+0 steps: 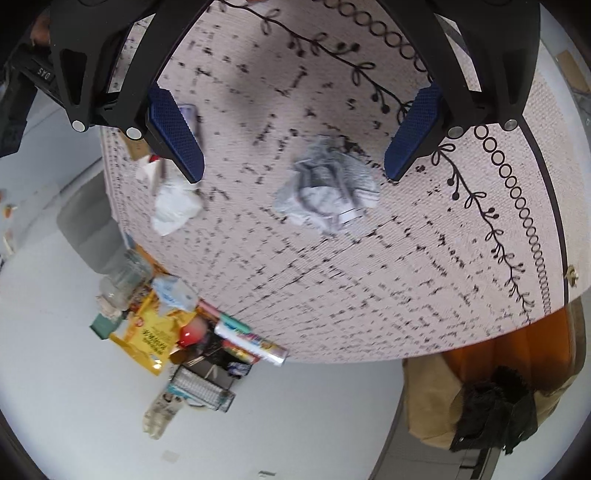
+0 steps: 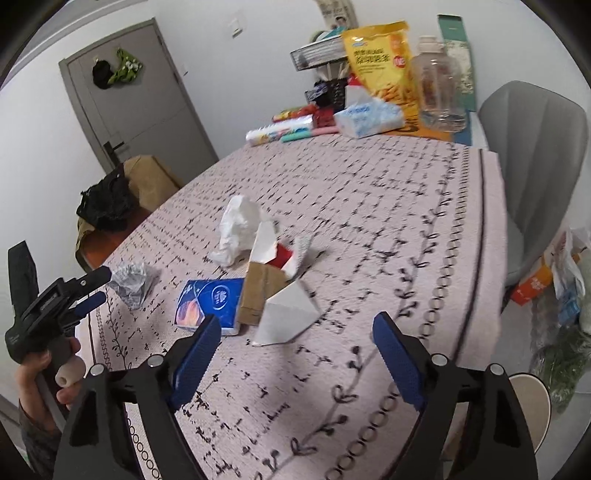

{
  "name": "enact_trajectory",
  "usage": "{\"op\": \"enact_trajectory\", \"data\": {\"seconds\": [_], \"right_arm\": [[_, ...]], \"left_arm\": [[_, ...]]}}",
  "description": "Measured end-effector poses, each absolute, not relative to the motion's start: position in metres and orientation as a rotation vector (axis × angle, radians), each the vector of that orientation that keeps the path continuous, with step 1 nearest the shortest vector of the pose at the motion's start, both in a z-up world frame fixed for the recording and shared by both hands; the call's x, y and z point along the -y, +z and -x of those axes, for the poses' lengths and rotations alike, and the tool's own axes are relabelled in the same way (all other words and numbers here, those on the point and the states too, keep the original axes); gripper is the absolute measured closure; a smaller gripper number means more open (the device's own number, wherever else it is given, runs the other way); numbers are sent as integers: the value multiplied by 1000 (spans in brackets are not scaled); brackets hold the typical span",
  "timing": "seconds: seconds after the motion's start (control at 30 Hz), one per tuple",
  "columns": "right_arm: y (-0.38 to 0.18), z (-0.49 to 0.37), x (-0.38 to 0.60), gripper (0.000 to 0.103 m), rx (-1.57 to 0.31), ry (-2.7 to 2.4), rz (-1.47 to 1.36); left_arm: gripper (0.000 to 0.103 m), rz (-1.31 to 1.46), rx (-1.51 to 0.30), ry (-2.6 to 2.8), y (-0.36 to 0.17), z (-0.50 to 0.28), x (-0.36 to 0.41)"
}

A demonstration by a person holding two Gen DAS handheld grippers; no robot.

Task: Collect trash
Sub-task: 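Grasp the crumpled newspaper ball with the left gripper while the right grasps the white paper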

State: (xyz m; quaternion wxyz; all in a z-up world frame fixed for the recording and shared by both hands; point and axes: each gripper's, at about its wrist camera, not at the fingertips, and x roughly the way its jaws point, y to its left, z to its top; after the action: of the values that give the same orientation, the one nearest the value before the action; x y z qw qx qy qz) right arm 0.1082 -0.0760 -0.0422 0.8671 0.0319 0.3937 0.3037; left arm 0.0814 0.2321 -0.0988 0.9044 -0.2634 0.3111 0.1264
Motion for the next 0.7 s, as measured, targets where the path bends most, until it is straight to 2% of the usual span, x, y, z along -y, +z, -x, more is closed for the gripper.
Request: {"op": "enact_trajectory", "data": {"seconds": [0.33, 0.43, 0.5, 0.57, 0.63, 0.7], "right_arm": [[-55, -123, 66, 56, -877, 667, -94], [-54, -126, 67, 58, -872, 672, -85], [-54, -128, 67, 58, -871, 675, -93], [-56, -131, 65, 57, -871, 682, -91], [-62, -136, 63, 55, -893, 695, -88], [-65, -139, 62, 54, -914, 714, -97]], "left_arm": [[6, 539, -674, 273, -114, -102, -235], [9, 555, -666, 272, -114, -107, -238], [23, 558, -677, 274, -115, -111, -239], [53, 572, -700, 280, -119, -113, -240], [63, 580, -696, 281, -118, -112, -240], [66, 573, -688, 287, -115, -107, -238]]}}
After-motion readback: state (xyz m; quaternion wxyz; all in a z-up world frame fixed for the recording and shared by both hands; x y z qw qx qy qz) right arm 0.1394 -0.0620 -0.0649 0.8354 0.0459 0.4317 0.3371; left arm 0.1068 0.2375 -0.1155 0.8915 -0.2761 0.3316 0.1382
